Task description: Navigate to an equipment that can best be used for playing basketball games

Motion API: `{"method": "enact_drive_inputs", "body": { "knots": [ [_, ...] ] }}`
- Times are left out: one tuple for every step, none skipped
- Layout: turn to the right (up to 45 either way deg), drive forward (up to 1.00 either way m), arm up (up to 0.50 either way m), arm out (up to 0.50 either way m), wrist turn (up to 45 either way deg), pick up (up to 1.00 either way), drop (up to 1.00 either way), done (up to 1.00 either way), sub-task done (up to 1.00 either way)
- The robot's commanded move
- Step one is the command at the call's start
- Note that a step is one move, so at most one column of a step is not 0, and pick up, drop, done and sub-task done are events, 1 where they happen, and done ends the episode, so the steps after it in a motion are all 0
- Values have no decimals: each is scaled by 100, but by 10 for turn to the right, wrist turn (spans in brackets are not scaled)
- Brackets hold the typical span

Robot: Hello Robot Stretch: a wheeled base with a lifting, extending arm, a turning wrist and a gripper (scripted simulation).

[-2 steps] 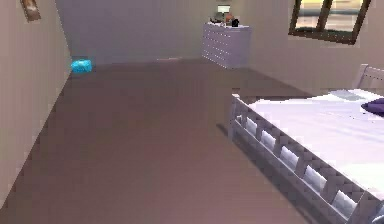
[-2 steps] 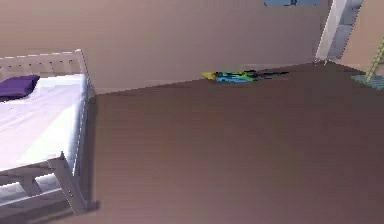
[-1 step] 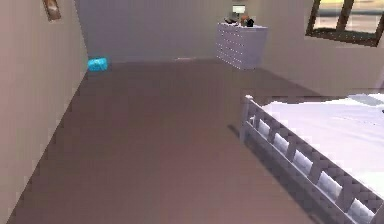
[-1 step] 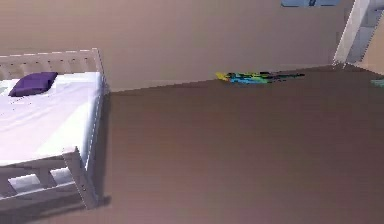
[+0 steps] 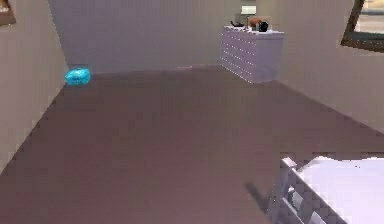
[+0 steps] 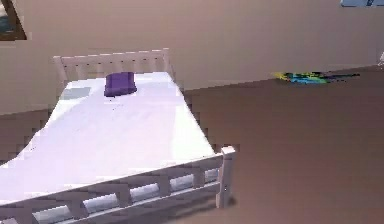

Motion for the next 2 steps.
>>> {"method": "enact_drive_inputs", "body": {
  "knots": [
    [0,100,0,0,0,0,0,0,0],
    [0,15,0,0,0,0,0,0,0]
  ]
}}
